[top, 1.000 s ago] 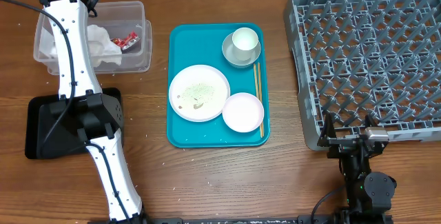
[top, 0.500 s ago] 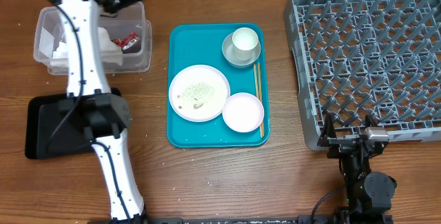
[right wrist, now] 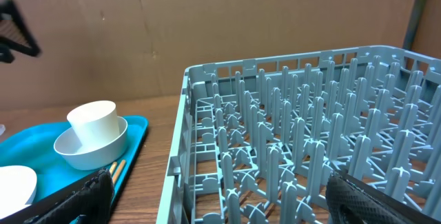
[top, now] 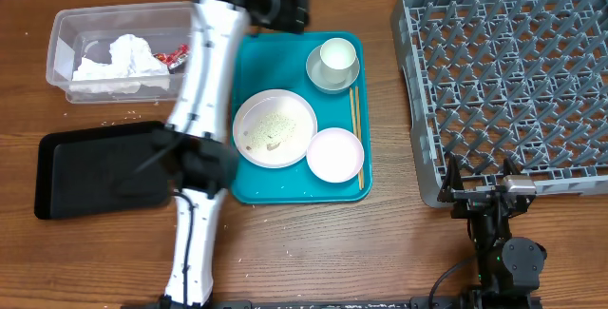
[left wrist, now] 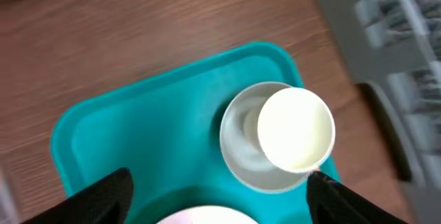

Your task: Sort waste into correct bins and load items into the dishwasher

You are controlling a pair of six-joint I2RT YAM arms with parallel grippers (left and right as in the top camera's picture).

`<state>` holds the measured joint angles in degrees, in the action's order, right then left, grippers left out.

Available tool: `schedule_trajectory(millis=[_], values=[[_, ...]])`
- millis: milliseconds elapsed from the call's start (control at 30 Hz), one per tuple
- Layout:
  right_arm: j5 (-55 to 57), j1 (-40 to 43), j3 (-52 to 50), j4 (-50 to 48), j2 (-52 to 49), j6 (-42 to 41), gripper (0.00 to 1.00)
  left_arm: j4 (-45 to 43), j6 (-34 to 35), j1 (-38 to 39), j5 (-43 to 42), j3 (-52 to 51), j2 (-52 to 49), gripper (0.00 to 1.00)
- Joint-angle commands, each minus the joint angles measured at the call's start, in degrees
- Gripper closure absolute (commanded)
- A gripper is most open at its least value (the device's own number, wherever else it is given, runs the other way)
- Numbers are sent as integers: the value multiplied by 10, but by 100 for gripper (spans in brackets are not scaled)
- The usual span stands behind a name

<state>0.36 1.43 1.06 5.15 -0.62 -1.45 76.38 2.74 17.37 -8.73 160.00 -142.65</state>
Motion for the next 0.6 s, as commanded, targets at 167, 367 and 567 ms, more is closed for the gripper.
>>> schedule_trajectory(millis=[167, 367, 567], values=[[-1, 2, -6, -3, 5, 4, 0, -5, 158, 57, 363, 2, 12, 12], [-1, 2, -6, -3, 5, 4, 0, 18, 261, -29, 290, 2, 12, 0], [-1, 2, -6, -3, 5, 4, 0, 52, 290, -139, 157, 2, 12, 0]])
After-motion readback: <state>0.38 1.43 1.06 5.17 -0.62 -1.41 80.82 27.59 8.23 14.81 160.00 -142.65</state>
